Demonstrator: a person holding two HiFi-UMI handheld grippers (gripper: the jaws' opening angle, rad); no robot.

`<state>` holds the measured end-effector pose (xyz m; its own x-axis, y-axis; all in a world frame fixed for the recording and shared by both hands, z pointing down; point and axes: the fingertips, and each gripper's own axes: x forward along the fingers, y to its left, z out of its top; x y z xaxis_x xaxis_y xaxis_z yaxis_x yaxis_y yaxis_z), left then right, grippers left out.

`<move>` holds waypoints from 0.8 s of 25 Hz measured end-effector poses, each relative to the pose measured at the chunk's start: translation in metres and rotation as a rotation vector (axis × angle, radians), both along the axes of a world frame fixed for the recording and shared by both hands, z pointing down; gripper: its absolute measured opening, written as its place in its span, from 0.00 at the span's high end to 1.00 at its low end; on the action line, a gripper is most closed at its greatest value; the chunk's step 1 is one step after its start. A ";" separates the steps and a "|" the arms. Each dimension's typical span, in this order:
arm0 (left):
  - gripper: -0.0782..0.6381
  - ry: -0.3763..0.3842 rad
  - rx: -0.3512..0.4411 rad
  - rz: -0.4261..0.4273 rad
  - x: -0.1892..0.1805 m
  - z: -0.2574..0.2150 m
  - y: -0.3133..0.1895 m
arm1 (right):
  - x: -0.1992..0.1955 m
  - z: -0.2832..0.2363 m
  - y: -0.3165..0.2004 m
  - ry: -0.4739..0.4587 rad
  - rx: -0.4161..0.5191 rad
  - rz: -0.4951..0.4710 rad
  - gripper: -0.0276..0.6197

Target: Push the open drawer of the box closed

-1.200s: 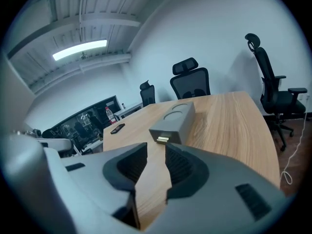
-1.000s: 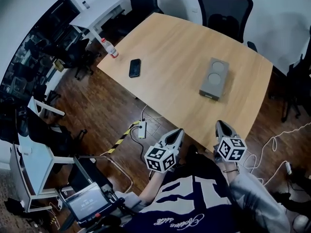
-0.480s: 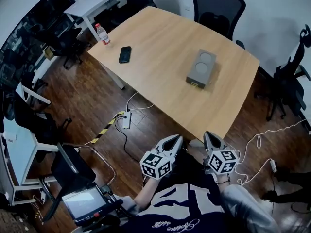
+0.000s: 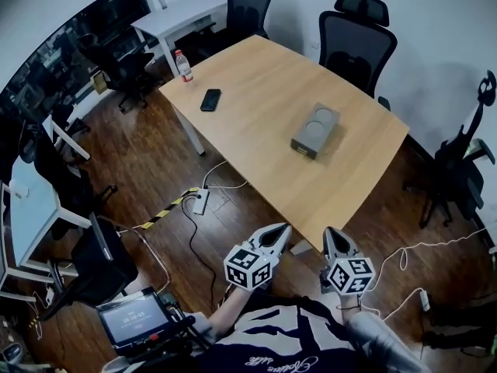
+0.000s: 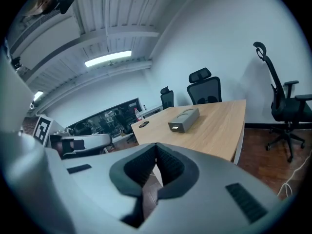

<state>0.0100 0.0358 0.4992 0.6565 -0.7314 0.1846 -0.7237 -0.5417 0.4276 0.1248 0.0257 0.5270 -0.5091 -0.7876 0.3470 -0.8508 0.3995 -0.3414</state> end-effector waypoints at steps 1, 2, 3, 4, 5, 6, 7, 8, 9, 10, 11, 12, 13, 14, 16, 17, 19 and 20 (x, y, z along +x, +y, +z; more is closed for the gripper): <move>0.89 -0.005 0.004 -0.007 0.010 -0.002 0.005 | 0.009 -0.003 0.006 0.000 0.005 -0.009 0.96; 0.89 -0.006 0.007 -0.012 0.022 -0.004 0.012 | 0.019 -0.005 0.014 0.002 0.008 -0.014 0.96; 0.89 -0.004 0.008 -0.016 0.035 -0.006 0.019 | 0.030 -0.007 0.022 0.006 0.010 -0.019 0.96; 0.89 0.000 0.006 -0.018 0.049 -0.007 0.027 | 0.042 -0.009 0.032 0.012 0.014 -0.024 0.96; 0.89 0.003 0.000 -0.017 0.064 -0.006 0.036 | 0.054 -0.011 0.042 0.020 0.017 -0.032 0.96; 0.89 0.003 -0.009 -0.014 0.080 -0.004 0.047 | 0.066 -0.012 0.052 0.029 0.021 -0.041 0.96; 0.89 0.000 -0.020 -0.008 0.094 0.000 0.059 | 0.077 -0.012 0.062 0.035 0.025 -0.052 0.96; 0.89 -0.008 -0.033 -0.001 0.108 0.005 0.070 | 0.086 -0.011 0.071 0.039 0.026 -0.062 0.96; 0.89 -0.018 -0.046 0.007 0.119 0.010 0.080 | 0.094 -0.010 0.079 0.038 0.026 -0.071 0.96; 0.89 -0.030 -0.057 0.016 0.129 0.014 0.090 | 0.100 -0.009 0.086 0.034 0.023 -0.078 0.96; 0.89 -0.040 -0.065 0.022 0.137 0.016 0.099 | 0.105 -0.007 0.093 0.025 0.018 -0.082 0.96; 0.89 -0.048 -0.069 0.025 0.144 0.016 0.107 | 0.110 -0.006 0.100 0.015 0.011 -0.084 0.96; 0.89 -0.054 -0.071 0.024 0.149 0.015 0.115 | 0.115 -0.005 0.107 0.004 0.003 -0.086 0.96; 0.89 -0.058 -0.072 0.019 0.153 0.014 0.121 | 0.118 -0.004 0.113 -0.008 -0.003 -0.088 0.96; 0.89 -0.068 -0.074 0.006 0.158 0.012 0.132 | 0.123 -0.003 0.123 -0.028 -0.010 -0.100 0.96; 0.89 -0.074 -0.074 -0.001 0.159 0.012 0.137 | 0.123 -0.003 0.128 -0.036 -0.011 -0.109 0.96; 0.89 -0.085 -0.074 -0.012 0.160 0.012 0.144 | 0.122 -0.002 0.136 -0.048 -0.010 -0.127 0.96; 0.89 -0.090 -0.071 -0.014 0.161 0.012 0.147 | 0.121 -0.003 0.139 -0.055 -0.007 -0.134 0.96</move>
